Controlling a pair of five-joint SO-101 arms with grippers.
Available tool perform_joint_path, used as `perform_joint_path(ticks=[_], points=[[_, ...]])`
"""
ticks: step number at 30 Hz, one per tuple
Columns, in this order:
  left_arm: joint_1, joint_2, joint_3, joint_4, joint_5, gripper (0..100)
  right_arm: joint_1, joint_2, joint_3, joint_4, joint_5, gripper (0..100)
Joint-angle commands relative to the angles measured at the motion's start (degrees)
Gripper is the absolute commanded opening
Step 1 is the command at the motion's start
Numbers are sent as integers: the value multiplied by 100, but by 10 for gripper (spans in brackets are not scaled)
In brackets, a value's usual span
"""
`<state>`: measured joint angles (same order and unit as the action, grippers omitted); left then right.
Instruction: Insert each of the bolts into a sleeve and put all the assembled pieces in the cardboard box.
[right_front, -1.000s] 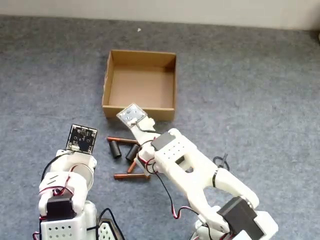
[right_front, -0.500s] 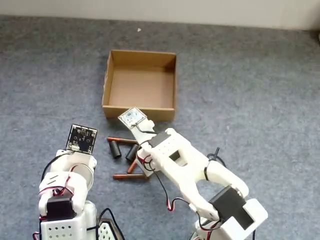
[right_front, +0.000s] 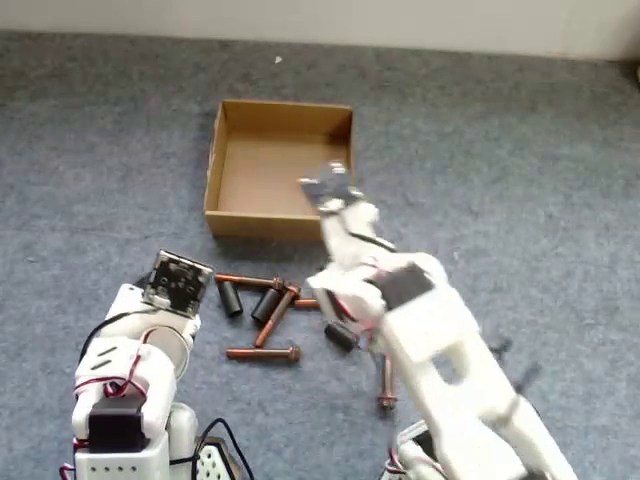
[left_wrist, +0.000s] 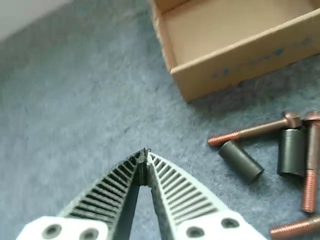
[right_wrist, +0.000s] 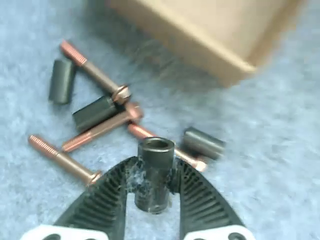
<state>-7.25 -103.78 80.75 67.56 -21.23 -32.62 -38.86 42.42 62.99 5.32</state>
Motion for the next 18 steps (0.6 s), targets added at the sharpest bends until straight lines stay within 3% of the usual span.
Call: perform_joint_path(ticks=[1, 6, 10, 18], points=[[409, 286, -532, -62, -422, 12, 532, -1420, 374, 4, -53, 5], [998, 1842, -1692, 475, -791, 88, 1024, -2501, 1235, -338, -466, 5], [1763, 3327, -2598, 949, -791, 91, 1631, -2976, 1736, -760, -633, 5], [3231, 5349, -2686, 1002, -782, 132, 2554, -3090, 1886, -1051, -853, 5]])
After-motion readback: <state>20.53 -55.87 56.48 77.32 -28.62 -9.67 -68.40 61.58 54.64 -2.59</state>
